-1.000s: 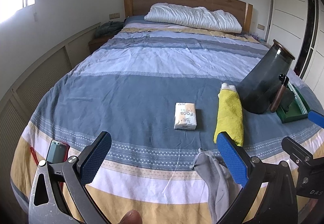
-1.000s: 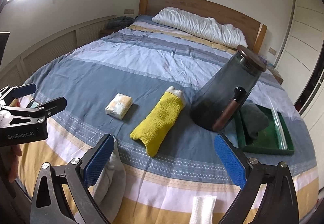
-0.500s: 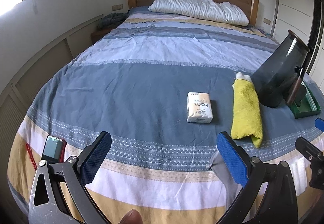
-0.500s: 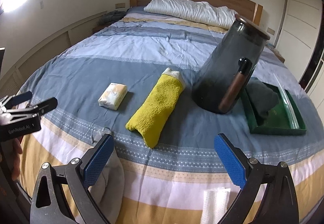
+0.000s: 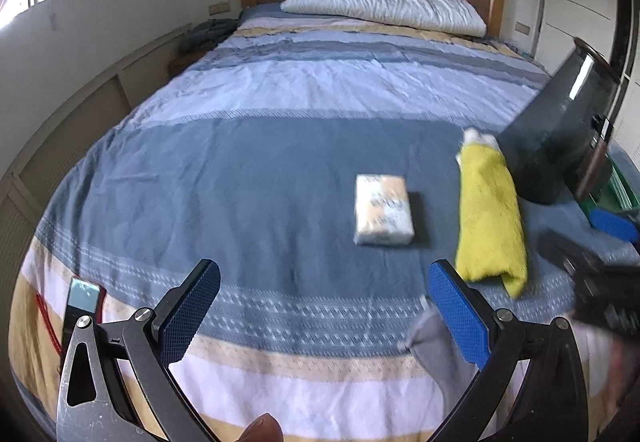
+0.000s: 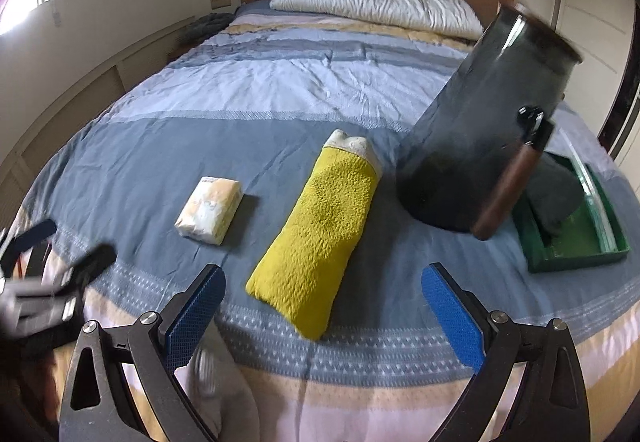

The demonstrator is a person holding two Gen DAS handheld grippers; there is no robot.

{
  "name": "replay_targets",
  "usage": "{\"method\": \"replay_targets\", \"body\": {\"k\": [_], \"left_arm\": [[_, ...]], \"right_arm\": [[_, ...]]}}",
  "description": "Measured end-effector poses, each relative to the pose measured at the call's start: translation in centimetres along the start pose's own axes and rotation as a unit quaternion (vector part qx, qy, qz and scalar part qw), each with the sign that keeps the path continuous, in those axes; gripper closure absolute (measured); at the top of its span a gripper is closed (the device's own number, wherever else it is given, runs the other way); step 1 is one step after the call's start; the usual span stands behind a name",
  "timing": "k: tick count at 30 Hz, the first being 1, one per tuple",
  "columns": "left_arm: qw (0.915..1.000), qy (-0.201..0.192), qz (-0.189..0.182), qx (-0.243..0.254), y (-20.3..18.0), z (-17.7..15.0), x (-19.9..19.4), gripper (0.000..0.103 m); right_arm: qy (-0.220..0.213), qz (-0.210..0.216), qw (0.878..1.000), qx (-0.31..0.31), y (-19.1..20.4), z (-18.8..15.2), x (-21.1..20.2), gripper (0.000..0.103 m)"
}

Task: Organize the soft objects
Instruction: 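Move the right gripper to the yellow fuzzy cloth and grasp it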

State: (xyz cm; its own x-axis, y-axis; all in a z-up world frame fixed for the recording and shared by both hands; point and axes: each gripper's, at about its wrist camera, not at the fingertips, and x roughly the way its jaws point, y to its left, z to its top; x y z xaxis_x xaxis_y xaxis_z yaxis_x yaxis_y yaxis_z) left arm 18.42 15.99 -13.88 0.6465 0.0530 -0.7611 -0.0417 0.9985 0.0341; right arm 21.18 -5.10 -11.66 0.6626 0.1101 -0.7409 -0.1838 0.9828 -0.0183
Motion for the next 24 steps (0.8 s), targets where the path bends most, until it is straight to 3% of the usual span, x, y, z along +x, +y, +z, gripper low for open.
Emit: {"method": "replay_targets", "body": {"k": [9,17,22,24], "left_arm": [[0.9992,0.038,-0.004,-0.01,-1.6,-3.8,-0.7,0.001],[0.9989,0.043,0.009,-0.014,-1.7,-4.4,-1.4,0.001],[0.9989,0.042,0.015,-0.014,-2.0,-3.5,-0.9,0.001],[0.999,0.039,0.016,-0.014,-2.1,-3.3,-0.9,0.001]], "right_arm": [[0.035,0.031,0.999,0.005,-0.8,1.3,5.0,0.008],[0.053,0.038,0.998,0.026,-1.6,1.6,8.5,0.011],[0.068,0.044,0.996,0.027,-1.4,2.0,10.7,0.029],[0.075,0.045,0.996,0.026,-1.3,2.1,11.5,0.032]]}}
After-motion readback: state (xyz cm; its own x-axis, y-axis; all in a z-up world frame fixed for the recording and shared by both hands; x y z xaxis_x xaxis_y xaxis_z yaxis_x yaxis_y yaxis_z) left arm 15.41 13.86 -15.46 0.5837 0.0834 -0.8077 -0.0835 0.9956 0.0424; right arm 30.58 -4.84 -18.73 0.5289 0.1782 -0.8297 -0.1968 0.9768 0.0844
